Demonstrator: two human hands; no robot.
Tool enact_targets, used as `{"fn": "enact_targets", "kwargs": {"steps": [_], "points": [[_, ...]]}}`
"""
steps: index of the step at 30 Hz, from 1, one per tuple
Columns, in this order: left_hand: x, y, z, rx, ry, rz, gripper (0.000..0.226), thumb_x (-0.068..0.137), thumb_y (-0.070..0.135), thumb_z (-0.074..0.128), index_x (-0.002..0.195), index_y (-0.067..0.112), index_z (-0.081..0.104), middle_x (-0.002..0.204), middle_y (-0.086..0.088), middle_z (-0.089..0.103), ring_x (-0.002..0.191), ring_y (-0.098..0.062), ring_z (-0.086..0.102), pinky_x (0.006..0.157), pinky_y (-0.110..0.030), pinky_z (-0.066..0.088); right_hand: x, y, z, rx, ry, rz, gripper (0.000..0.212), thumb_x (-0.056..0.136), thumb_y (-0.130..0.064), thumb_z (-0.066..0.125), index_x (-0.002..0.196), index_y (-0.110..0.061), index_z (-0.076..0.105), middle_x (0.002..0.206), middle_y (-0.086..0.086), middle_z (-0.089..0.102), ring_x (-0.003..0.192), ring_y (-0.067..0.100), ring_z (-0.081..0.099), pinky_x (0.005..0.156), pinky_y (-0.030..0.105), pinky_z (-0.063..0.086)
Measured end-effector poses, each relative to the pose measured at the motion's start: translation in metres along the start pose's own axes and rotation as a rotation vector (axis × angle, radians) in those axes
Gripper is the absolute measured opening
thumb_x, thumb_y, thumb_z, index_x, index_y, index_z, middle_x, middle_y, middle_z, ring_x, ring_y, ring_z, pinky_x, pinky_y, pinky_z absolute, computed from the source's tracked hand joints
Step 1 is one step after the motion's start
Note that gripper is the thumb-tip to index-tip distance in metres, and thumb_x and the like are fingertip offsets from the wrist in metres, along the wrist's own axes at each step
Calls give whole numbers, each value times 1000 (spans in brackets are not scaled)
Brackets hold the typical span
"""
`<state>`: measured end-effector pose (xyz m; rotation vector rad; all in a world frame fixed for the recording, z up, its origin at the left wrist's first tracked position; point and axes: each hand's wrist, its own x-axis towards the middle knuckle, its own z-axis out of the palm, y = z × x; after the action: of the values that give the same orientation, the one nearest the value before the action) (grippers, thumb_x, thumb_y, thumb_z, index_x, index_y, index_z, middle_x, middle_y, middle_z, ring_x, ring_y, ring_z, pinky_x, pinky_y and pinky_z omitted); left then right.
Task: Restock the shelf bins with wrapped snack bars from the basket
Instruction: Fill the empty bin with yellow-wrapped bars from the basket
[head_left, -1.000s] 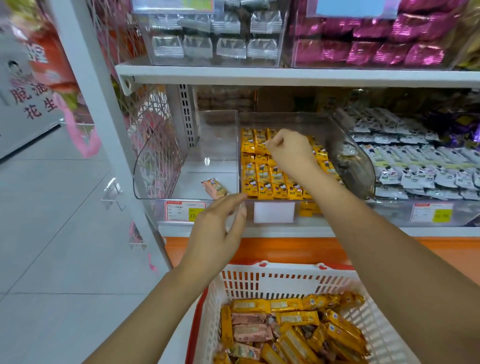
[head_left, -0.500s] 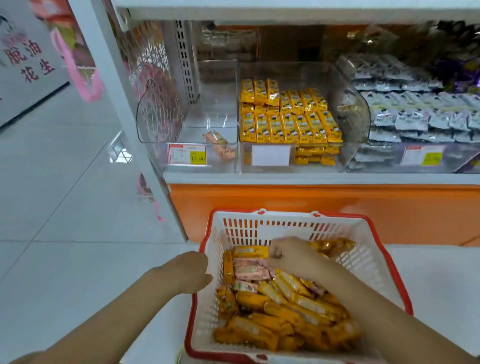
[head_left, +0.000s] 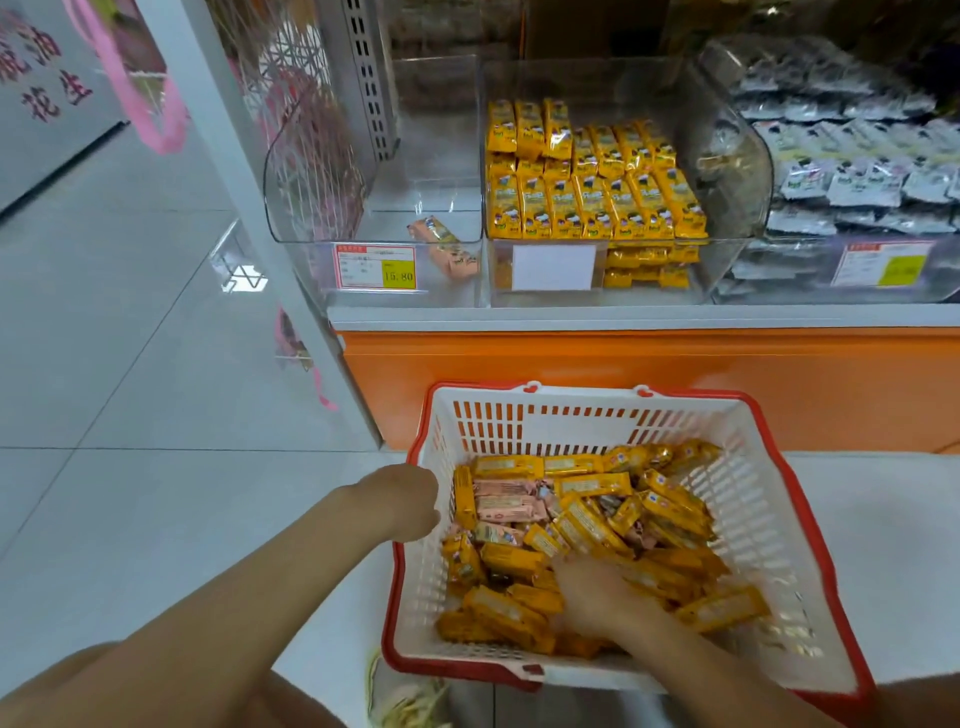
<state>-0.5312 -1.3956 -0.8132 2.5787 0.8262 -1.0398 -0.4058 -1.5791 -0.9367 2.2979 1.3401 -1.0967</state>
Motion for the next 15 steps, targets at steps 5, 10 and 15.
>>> {"fn": "enact_targets", "kwargs": {"steps": [5, 10, 15], "points": [[-4, 8, -6, -104, 71, -35, 30, 99, 33, 43, 97, 7, 57, 69, 3, 40, 75, -13, 50, 65, -21, 40, -2, 7, -27, 309, 89, 103, 66, 76, -49, 70, 132, -18, 52, 132, 2, 53, 118, 19, 52, 91, 30, 48], [-4, 25, -20, -878, 43, 43, 36, 93, 35, 58, 93, 0, 63, 68, -3, 60, 65, -14, 62, 69, -26, 55, -34, -1, -89, 650, 407, -28, 62, 78, -36, 74, 131, -18, 45, 121, -1, 55, 105, 16, 57, 84, 27, 49], [-10, 38, -38, -1544, 74, 173, 44, 82, 29, 69, 109, -6, 66, 97, -19, 72, 91, -26, 71, 79, -31, 58, -81, -27, -113, 729, 812, -223, 60, 79, -38, 75, 127, -27, 41, 99, -11, 62, 83, 4, 60, 65, 12, 45]]}}
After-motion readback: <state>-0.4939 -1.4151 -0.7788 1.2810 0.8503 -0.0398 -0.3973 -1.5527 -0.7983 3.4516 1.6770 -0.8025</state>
